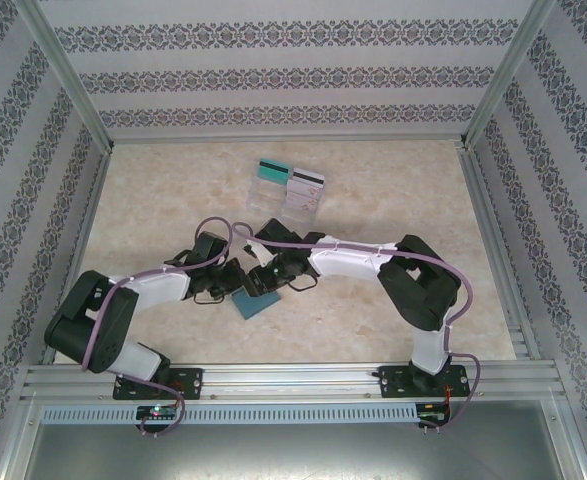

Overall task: Put the credit cards into the card holder
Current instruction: Close the card holder at the bottom-center of the table.

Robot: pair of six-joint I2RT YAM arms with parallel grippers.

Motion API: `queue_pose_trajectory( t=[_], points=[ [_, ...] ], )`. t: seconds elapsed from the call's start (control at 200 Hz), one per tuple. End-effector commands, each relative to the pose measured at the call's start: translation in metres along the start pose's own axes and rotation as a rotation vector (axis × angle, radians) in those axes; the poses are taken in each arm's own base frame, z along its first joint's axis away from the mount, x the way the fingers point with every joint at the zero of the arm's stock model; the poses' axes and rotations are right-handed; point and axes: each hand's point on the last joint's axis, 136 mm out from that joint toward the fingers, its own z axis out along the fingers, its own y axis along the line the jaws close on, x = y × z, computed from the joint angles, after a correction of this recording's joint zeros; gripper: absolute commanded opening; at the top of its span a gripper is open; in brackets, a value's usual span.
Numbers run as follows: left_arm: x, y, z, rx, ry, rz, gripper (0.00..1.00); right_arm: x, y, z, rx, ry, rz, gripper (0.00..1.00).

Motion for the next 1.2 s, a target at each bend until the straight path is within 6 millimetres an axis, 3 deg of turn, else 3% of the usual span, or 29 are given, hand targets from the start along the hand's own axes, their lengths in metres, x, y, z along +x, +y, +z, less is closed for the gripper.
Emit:
queue_pose_trajectory(
  t=[0.0, 0.19, 0.355, 0.635, 0.799, 0.919, 1.044, 1.084, 1.159, 1.199],
  points=[
    [0.038, 0.031, -0.006, -0.104, 0.104, -0.083, 0.02, 0.014, -0.012, 0.005, 0.03, 0.036, 0.036, 0.44],
    [0.049, 0.039, -0.013, -0.111, 0.122, -0.096, 0.01, 0.032, -0.039, 0.01, 0.108, 0.074, 0.039, 0.44],
    [0.061, 0.033, -0.007, -0.098, 0.163, -0.091, 0.01, 0.027, -0.052, 0.007, 0.101, 0.062, 0.052, 0.43],
    [0.081, -0.013, 0.01, -0.054, 0.19, -0.015, 0.01, -0.01, -0.068, -0.009, 0.036, 0.027, 0.028, 0.43],
    [0.089, -0.049, 0.025, -0.003, 0.217, 0.039, 0.01, -0.017, -0.071, -0.009, 0.014, 0.018, 0.022, 0.43],
    [0.081, -0.049, 0.022, -0.062, 0.201, 0.081, 0.01, -0.016, -0.072, -0.019, 0.02, 0.004, 0.029, 0.43],
    [0.059, -0.044, -0.005, -0.091, 0.121, 0.121, 0.01, -0.016, -0.07, -0.039, 0.021, -0.029, 0.036, 0.44],
    [0.05, -0.043, -0.016, -0.097, 0.084, 0.137, 0.05, -0.018, -0.068, -0.047, 0.014, -0.044, 0.035, 0.44],
    [0.035, -0.043, -0.033, -0.1, 0.035, 0.19, 0.3, -0.021, -0.062, -0.06, 0.005, -0.058, 0.032, 0.46],
    [0.029, -0.043, -0.039, -0.098, 0.023, 0.217, 0.35, -0.023, -0.059, -0.066, 0.006, -0.063, 0.027, 0.46]
  ],
)
